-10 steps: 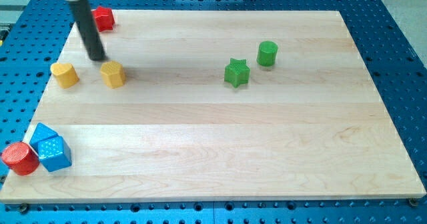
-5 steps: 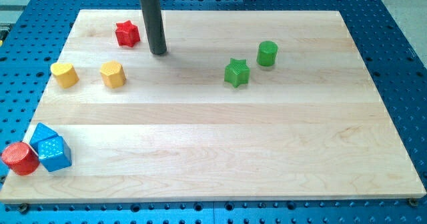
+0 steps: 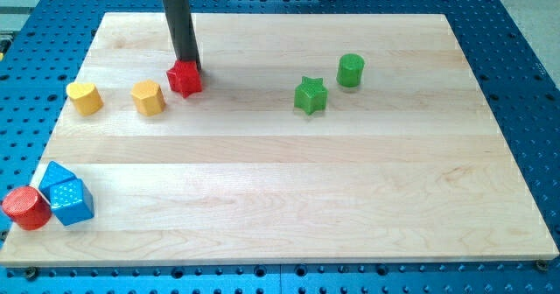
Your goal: Push the red star into the group of blocks
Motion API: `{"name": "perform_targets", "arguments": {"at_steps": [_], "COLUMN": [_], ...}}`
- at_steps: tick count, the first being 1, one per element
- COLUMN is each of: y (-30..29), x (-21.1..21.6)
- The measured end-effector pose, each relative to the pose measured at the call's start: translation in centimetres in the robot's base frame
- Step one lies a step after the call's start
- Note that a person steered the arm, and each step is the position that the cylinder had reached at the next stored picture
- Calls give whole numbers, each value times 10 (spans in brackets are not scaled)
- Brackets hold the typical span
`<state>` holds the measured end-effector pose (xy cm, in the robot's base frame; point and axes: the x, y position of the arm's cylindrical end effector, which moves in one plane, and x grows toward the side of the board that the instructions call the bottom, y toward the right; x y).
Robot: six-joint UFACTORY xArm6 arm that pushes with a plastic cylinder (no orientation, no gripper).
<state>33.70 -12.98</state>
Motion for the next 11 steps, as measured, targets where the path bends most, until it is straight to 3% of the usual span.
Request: {"name": "perform_targets", "arguments": {"at_steps": [2, 3, 4, 5, 6, 7, 8, 11], "y": [-25, 0, 3, -39, 10, 30, -5, -56], "x": [117, 110, 135, 170, 166, 192, 208, 194]}}
